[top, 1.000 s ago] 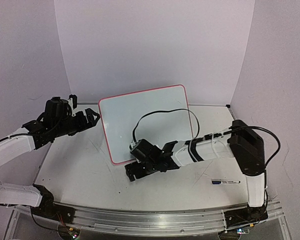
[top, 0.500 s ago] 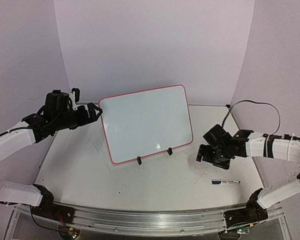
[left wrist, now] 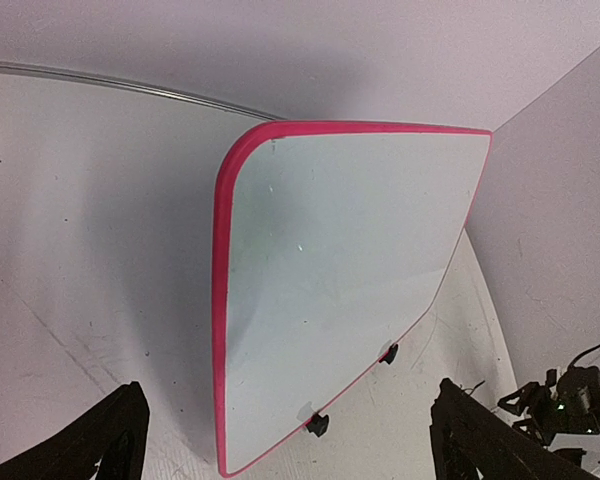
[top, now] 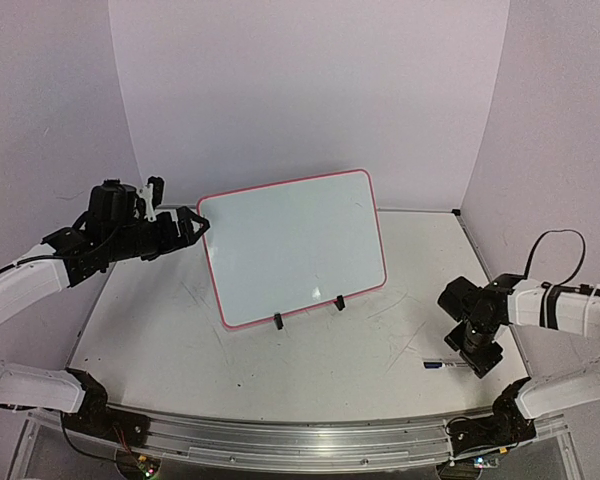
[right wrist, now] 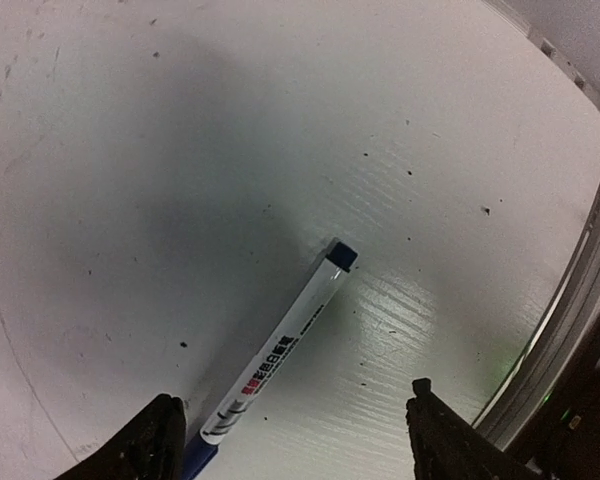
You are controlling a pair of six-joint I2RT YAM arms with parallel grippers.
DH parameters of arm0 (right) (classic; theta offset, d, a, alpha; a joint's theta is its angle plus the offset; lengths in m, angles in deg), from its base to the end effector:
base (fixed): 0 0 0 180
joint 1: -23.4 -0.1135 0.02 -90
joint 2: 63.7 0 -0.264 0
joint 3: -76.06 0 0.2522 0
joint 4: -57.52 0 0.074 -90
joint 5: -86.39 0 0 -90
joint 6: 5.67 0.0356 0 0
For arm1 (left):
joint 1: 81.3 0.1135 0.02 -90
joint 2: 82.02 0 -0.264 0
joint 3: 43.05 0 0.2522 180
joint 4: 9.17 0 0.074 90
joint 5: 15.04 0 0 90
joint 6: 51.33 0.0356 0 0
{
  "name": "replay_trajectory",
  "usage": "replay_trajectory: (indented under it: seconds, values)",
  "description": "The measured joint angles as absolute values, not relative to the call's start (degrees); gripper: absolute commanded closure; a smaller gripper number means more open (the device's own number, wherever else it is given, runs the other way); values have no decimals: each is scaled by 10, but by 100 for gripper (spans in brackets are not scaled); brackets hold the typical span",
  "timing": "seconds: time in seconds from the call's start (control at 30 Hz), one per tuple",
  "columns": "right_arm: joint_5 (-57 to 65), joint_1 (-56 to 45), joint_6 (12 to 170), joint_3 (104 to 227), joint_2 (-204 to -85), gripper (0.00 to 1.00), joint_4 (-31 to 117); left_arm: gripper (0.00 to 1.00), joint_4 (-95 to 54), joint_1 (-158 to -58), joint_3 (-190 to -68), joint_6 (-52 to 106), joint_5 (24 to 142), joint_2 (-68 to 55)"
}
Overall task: Write a sentence on the whiteboard
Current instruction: Pick up the whiteboard marker from the center of the board.
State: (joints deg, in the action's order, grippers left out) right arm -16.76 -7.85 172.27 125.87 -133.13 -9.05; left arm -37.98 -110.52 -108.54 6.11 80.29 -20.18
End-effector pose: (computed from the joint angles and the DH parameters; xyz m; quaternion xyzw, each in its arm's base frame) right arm 0.1513 0.0823 0.1676 0.4747 0.8720 -0.0294 0.1154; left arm 0.2132 -0.1231 0.3158 0.0003 0.8436 -0.3086 0.4394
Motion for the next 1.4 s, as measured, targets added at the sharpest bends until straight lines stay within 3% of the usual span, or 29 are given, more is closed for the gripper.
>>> replay_trajectory:
  seconds: [0.37,0.53,0.63,0.67,0.77,0.83,0.9,1.03,1.17,1.4]
  values:
    - [-151,-61,1741,1259,-1441,33,-28,1,-380,-1121,-1080,65,834,-213]
    - [-144,-61,1750,1264,-1462,52,-6,1,-380,-1144,-1076,70,839,-219]
    - [-140,-61,1759,1263,-1461,59,8,1,-380,-1160,-1076,69,839,-222]
    - [-140,-61,1762,1263,-1461,68,9,2,-380,-1162,-1076,69,838,-223]
    - [-138,-60,1765,1263,-1461,77,17,3,-380,-1184,-1076,67,834,-222]
    - [-136,-60,1768,1262,-1458,94,24,3,-380,-1210,-1076,62,823,-216]
    - [-135,-60,1765,1259,-1454,100,24,3,-380,-1232,-1076,57,810,-209]
    - [-147,-60,1731,1259,-1426,100,24,2,-379,-1291,-1079,49,780,-183]
    - [-155,-60,1587,1284,-1383,100,64,2,-358,-1322,-1082,31,776,-149]
    - [55,-77,1226,1283,-1247,100,379,4,-261,-1356,-1082,-9,816,-60]
